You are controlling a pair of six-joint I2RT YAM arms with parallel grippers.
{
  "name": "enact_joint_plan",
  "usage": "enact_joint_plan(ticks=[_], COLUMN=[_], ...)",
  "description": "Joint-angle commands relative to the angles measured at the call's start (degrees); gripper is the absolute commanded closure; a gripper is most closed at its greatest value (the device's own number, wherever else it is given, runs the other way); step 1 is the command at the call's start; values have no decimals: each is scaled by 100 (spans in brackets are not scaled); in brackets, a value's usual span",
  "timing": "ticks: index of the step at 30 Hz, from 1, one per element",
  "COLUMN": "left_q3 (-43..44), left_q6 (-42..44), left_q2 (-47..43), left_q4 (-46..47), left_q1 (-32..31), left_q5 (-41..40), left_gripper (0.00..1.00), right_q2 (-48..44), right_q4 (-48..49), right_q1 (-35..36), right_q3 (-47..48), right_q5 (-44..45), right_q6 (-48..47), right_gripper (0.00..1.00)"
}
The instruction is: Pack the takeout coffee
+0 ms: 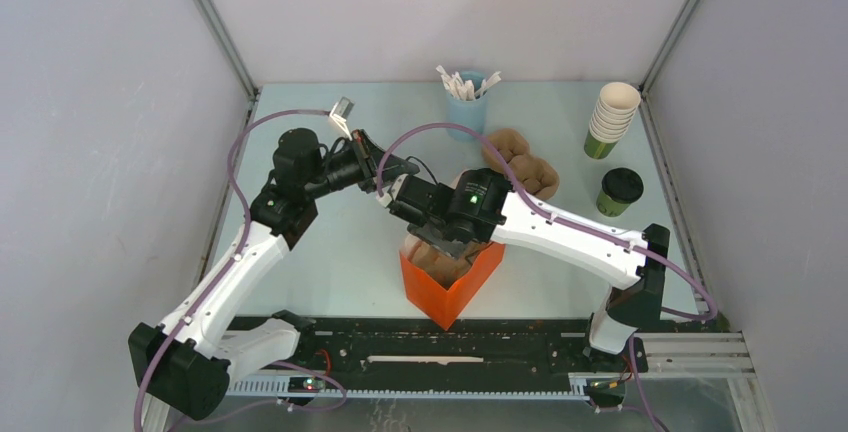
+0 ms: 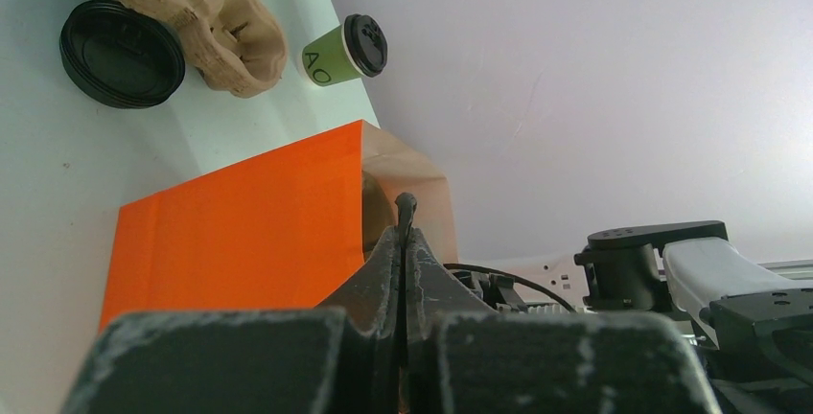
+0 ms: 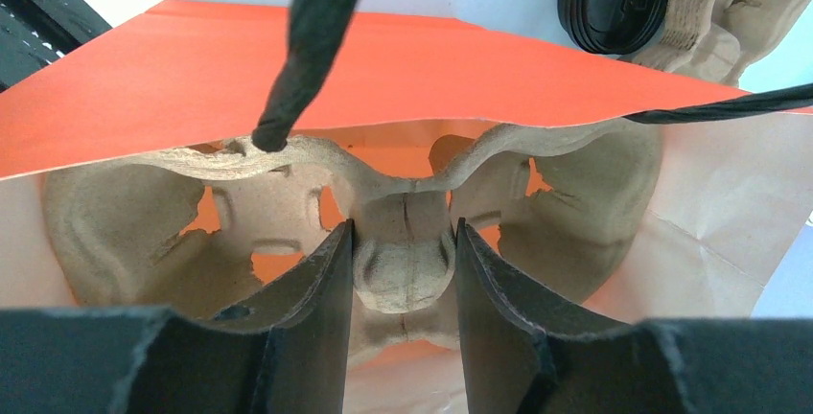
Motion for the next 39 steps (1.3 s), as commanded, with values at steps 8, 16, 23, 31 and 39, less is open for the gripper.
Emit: enact_joint_plan(ticks=[8, 16, 23, 31, 39], left_q3=[-75, -84, -86, -120, -36], left_q6=[24, 16, 32, 154, 390], left_q2=[-97, -106, -110, -106, -176], left_q4=[318, 314, 322, 297, 104], left_q1=[-82, -82, -82, -83, -82], left_q5=[356, 348, 365, 345, 187], left_gripper=[100, 100, 100, 100, 100], right_q2=[-75, -293, -478, -1007, -1963], right_q4=[507, 920, 1059, 1266, 1840], right_q1=[-85, -38, -19, -59, -219], right_q3=[-42, -315, -288, -78, -121], right_q5=[-146, -50, -61, 10, 889], right_q6=[-213, -213, -183, 170, 851], right_gripper=[56, 37, 30, 29, 25])
